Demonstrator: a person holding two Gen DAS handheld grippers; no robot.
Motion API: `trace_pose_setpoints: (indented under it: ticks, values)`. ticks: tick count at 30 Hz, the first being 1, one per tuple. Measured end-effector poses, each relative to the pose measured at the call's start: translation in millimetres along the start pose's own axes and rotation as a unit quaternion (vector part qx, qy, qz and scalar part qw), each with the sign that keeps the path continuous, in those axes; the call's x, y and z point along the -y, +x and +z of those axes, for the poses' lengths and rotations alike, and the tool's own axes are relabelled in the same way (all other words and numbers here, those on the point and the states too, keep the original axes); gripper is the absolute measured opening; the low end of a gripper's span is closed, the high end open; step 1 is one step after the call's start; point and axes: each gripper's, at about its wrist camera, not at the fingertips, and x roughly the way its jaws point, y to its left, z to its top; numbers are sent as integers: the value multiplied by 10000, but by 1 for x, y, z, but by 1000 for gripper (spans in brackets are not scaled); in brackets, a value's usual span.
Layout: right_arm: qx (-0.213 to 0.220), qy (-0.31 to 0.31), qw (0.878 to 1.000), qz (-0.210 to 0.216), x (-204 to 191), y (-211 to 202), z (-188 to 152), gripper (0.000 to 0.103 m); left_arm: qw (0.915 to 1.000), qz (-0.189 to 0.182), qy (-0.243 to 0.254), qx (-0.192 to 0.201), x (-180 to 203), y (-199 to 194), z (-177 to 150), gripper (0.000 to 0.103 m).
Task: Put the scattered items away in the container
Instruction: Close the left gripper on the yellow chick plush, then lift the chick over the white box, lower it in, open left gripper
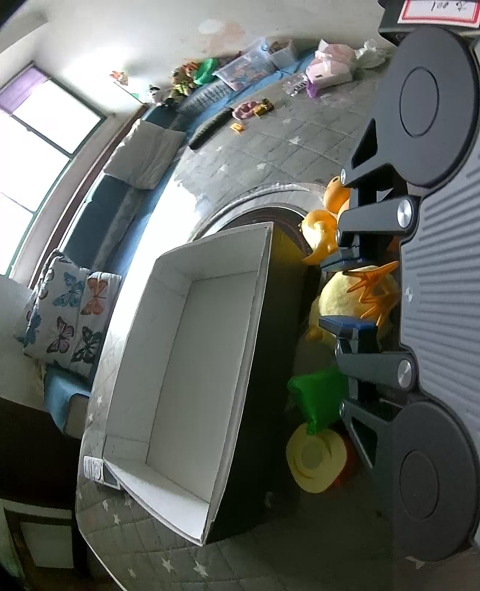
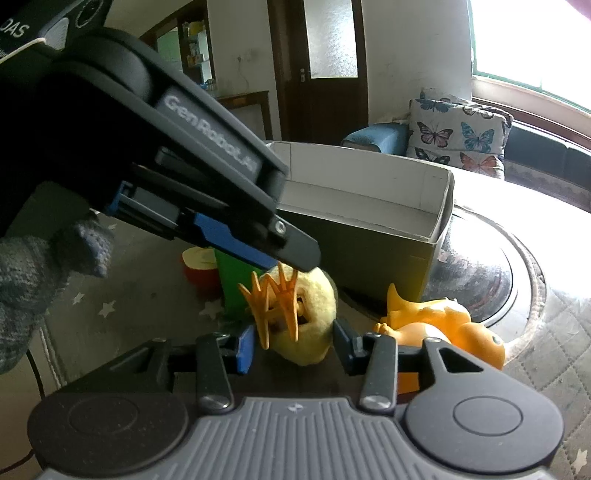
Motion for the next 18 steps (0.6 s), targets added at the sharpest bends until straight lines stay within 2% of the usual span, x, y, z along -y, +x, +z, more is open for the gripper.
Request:
trace_pose_setpoints:
  ticks: [2,4,12,14,18]
  values:
    - [2,-19,10000,-22,-1,0,0,50,10000,-15,-95,16,-4,0,0,31]
    - [43,-63,9999,-66,-2,-1,0,59,9999,39,-160,-1,-6,1,1,31]
    - [58,-159,9998,-54,-9,3,3,58,9995,-42,-293,-108,-9,7,-3,31]
    - [39,-184,9998,-40,-10,5,4,52,9994,-22,-286,-179,-10,12,-4,33]
    - [20,-228,9997,-67,-13,7,5,51,9992,14,-325,-223,-13,19,-5,37]
